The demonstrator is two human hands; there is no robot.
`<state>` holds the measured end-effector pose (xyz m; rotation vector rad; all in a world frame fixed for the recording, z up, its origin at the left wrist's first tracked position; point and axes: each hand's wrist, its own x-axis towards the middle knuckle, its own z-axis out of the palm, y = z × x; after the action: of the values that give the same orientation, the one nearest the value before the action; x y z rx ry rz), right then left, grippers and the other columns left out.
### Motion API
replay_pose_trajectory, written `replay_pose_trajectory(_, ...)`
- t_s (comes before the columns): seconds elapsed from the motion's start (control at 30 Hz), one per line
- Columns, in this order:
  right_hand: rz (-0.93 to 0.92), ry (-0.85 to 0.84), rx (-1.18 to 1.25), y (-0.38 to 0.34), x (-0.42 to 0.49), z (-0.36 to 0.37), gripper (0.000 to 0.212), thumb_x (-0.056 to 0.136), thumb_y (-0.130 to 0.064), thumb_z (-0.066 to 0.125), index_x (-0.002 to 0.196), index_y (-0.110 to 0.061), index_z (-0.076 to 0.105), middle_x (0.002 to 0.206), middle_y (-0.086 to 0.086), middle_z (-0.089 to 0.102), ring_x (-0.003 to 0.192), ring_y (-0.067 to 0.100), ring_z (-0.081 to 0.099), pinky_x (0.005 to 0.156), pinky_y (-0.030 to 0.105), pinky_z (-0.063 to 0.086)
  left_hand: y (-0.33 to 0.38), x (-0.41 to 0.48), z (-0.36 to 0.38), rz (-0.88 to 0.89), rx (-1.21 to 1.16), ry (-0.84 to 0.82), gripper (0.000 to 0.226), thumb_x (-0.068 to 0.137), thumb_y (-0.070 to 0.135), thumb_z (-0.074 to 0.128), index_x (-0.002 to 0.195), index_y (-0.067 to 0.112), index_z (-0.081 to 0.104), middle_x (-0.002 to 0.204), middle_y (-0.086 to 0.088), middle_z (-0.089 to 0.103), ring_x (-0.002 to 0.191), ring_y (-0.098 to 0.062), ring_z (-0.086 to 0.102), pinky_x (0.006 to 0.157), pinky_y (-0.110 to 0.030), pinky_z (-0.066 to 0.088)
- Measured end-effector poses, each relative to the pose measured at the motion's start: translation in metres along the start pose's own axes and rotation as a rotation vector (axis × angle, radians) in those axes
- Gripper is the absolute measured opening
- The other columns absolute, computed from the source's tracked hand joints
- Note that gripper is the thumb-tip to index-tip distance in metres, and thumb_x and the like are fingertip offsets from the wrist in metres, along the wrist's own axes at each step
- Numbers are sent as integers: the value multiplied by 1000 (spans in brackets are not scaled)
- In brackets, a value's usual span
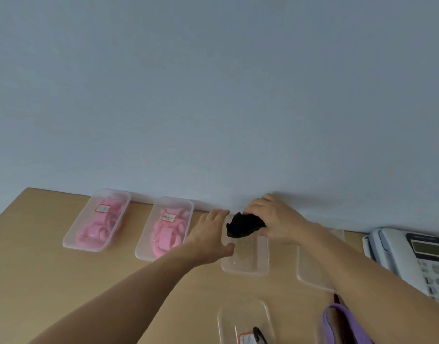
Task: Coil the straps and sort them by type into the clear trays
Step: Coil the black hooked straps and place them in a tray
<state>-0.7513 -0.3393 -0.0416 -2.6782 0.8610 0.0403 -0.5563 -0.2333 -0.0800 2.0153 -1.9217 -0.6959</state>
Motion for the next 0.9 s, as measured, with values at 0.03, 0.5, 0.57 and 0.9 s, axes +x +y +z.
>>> replay_pose_trajectory(0.03, -6, -3, -12, 2, 5, 3, 49, 84, -14, 65, 131, -26, 57, 124, -9, 57, 111, 17, 42, 95, 22, 34, -3, 3, 3, 14, 24, -29, 89, 79, 43, 68, 153, 19, 25, 152, 5, 31, 139, -20, 28, 112, -30, 28)
replay_pose_trajectory(0.5, 4, 23, -94, 3, 20, 37, 44, 86, -6, 59, 127, -22, 57, 112, -5, 58, 107, 21, 47, 85, 34, 47, -18, 14, 22, 108, 60, -89, 93, 89, 21, 60, 158, 18, -3, 161, 1, 13, 120, -30, 53, 87, -40, 51)
replay_pose_trajectory(0.57, 34, 20, -124, 1, 20, 40, 47, 88, -11, 60, 133, -25, 54, 116, -5, 56, 111, 20, 47, 87, 34, 47, -20, 15, 23, 113, 102, -112, 91, 90, 21, 58, 158, 18, -3, 164, 2, 7, 119, -33, 55, 84, -44, 53)
replay_pose_trajectory(0.9, 129, 35, -168, -3, 20, 53, 54, 88, -11, 60, 139, -26, 49, 121, 1, 51, 117, 23, 45, 97, 32, 39, -17, 4, 20, 305, 459, 7, 70, 75, 30, 69, 139, 4, 53, 148, -11, 48, 126, -32, 54, 99, -41, 49)
